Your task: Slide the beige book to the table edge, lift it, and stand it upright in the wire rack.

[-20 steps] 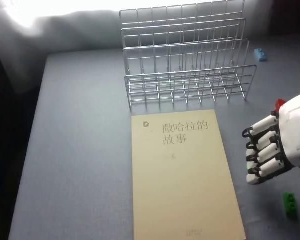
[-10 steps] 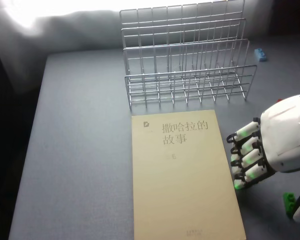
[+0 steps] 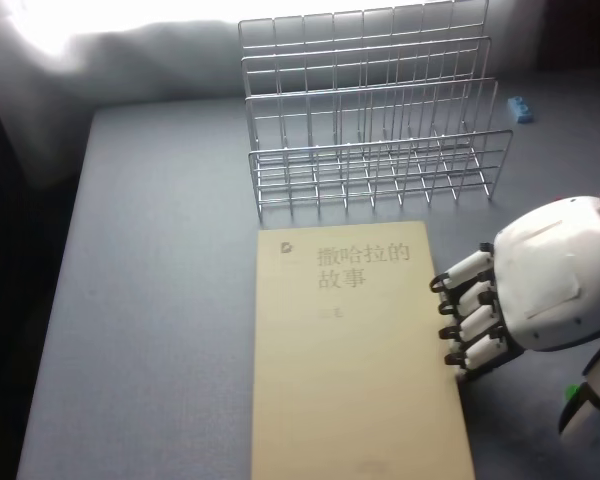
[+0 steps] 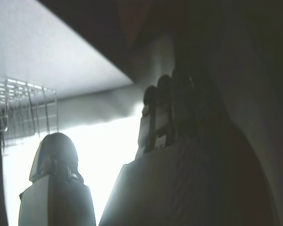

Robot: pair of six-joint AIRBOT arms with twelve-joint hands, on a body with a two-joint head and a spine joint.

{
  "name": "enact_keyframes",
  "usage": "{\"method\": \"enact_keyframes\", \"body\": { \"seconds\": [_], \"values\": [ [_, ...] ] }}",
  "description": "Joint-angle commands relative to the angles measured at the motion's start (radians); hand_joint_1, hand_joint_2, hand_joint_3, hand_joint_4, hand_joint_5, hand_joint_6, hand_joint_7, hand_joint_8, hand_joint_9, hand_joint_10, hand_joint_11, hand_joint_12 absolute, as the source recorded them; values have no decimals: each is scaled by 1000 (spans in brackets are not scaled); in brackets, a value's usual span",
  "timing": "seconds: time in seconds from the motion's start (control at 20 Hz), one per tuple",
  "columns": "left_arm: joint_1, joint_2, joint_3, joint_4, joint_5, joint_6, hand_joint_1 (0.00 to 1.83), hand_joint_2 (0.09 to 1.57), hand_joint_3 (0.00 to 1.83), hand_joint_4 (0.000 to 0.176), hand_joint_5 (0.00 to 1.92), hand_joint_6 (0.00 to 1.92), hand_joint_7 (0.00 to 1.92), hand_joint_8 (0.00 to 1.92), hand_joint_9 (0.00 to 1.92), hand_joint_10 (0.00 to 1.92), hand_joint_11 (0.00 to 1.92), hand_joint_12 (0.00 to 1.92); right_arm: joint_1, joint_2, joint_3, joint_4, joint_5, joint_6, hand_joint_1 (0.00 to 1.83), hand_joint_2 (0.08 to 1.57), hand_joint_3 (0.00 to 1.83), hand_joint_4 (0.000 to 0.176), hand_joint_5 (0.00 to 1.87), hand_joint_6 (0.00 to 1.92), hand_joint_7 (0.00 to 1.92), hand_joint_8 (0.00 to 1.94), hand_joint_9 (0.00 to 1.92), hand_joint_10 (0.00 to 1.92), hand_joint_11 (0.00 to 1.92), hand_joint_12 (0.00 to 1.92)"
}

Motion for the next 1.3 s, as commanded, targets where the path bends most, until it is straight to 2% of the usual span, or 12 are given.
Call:
{"method": "enact_keyframes", "body": {
  "seconds": [0.0,0.1,0.15,0.3,0.45,0.6,0.7,0.85,0.9,1.05,1.2,1.25],
  "values": [
    [10,16,1,38,-118,-48,247,1094,1,0,198,4,207,3,163,4,0,375,-1,-5,0,34,-31,2,103,1139,1,0,295,5,307,6,293,5,0,778],
    [50,22,4,152,-191,-191,258,1095,1,0,187,2,193,1,144,2,0,333,-1,-16,0,34,-39,6,94,1149,4,0,260,0,274,0,265,0,0,754],
    [81,20,14,252,-242,-315,262,1088,0,0,176,1,189,0,144,2,0,340,0,-22,0,34,-46,9,85,1151,3,0,269,3,287,4,278,4,0,788],
    [124,23,19,317,-279,-429,273,1079,0,0,195,6,213,7,160,5,0,361,0,-34,0,34,-60,10,94,1153,1,0,270,4,292,3,279,2,0,757],
    [223,25,14,410,-375,-709,247,1086,2,0,181,2,191,1,145,2,0,350,8,-50,3,34,-70,12,75,1162,2,0,245,1,262,0,263,2,0,762],
    [339,25,-19,418,-455,-945,264,1084,0,0,190,4,203,3,160,5,0,345,10,-76,11,34,-76,18,109,1147,0,0,271,5,292,5,296,7,0,849],
    [360,20,-18,504,-453,-1087,277,1080,0,0,188,2,205,2,167,4,0,373,10,-91,11,34,-83,19,152,1134,0,0,286,6,306,6,306,7,0,877],
    [306,20,12,636,-364,-1274,292,1079,0,0,188,0,211,2,184,8,0,375,12,-120,13,34,-97,22,146,1131,0,0,321,6,329,2,325,6,0,897],
    [339,28,17,667,-350,-1357,266,1084,0,0,179,0,197,1,178,4,0,354,16,-133,18,34,-99,22,171,1121,0,0,324,6,324,0,319,2,0,894],
    [383,14,54,693,-350,-1453,297,1075,0,0,187,1,207,2,176,2,0,382,30,-157,23,34,-103,25,149,1135,2,0,300,3,307,5,299,3,0,834],
    [416,-18,105,697,-359,-1447,280,1080,2,0,185,1,196,2,146,1,0,350,37,-179,25,33,-121,31,151,1129,0,0,298,2,316,6,307,5,0,841],
    [411,-30,117,697,-324,-1434,308,1071,0,0,197,2,207,3,166,5,0,389,38,-181,25,33,-119,40,165,1124,0,0,295,0,304,1,301,2,0,845]
  ]
}}
